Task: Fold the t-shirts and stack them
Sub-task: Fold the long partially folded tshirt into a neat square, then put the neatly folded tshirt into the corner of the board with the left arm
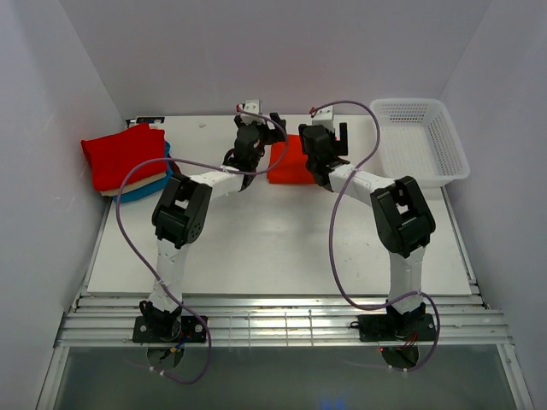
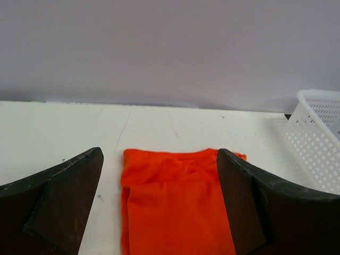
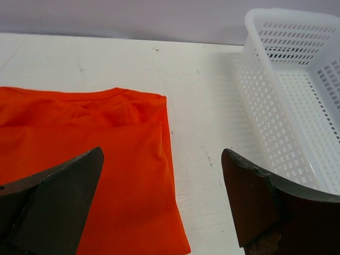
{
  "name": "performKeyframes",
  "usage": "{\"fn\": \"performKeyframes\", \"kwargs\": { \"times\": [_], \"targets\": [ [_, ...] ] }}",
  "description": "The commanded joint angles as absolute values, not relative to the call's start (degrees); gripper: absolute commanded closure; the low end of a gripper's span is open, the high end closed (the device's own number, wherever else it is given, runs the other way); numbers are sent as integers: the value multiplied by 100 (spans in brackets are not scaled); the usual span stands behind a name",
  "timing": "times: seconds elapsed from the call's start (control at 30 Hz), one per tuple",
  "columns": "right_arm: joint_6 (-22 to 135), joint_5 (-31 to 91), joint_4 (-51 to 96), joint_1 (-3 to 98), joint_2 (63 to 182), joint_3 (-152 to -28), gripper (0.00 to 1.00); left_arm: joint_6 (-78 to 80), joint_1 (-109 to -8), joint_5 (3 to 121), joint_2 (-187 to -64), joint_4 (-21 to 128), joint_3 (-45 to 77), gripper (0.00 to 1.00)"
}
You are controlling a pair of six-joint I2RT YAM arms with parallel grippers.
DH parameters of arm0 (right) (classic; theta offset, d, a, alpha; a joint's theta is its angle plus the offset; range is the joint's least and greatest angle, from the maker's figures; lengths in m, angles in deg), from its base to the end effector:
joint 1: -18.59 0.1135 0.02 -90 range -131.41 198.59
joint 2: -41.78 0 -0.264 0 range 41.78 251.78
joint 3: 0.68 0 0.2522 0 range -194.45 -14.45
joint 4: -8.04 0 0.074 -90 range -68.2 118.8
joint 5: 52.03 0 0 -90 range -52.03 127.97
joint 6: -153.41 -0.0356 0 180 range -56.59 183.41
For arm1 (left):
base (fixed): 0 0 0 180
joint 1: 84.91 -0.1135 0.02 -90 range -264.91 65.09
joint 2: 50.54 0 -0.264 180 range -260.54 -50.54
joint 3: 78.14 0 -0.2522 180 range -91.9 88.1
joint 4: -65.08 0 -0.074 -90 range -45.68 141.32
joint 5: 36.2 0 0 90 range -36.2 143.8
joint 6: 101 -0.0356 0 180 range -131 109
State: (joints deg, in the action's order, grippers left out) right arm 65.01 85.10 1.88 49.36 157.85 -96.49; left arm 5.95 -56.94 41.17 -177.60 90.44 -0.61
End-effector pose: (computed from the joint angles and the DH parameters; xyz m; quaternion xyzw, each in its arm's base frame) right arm 0.4154 0.2169 0.2394 0.0346 0.7627 -0.1631 0.6249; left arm 0.4604 -0.2357 0.2207 -0.0109 0.7024 -0.1989 0.6834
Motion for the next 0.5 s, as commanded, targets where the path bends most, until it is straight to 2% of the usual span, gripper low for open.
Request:
{"fn": "performKeyframes", "kwargs": {
  "times": [0.0,0.07,0.1,0.17,0.33,0.47],
  "targets": [
    [6167,7859,-202,5014,15278,-9207,5,570,-5670,4183,-17122,9070,521,2],
    [5973,7298,192,5006,15339,-9231,24,614,-5670,4158,-17112,8895,723,2],
    [5858,7156,342,5015,15409,-9388,63,632,-5670,4158,-17130,8711,759,2],
    [5726,6900,745,5015,15725,-9608,92,667,-5696,4254,-17217,8482,750,2],
    [5594,6488,1309,4953,16498,-10495,92,921,-5941,5297,-17367,8138,698,7],
    [5453,6109,1810,4822,16930,-11014,92,1527,-6328,6308,-17560,7866,513,5]
  ]
}}
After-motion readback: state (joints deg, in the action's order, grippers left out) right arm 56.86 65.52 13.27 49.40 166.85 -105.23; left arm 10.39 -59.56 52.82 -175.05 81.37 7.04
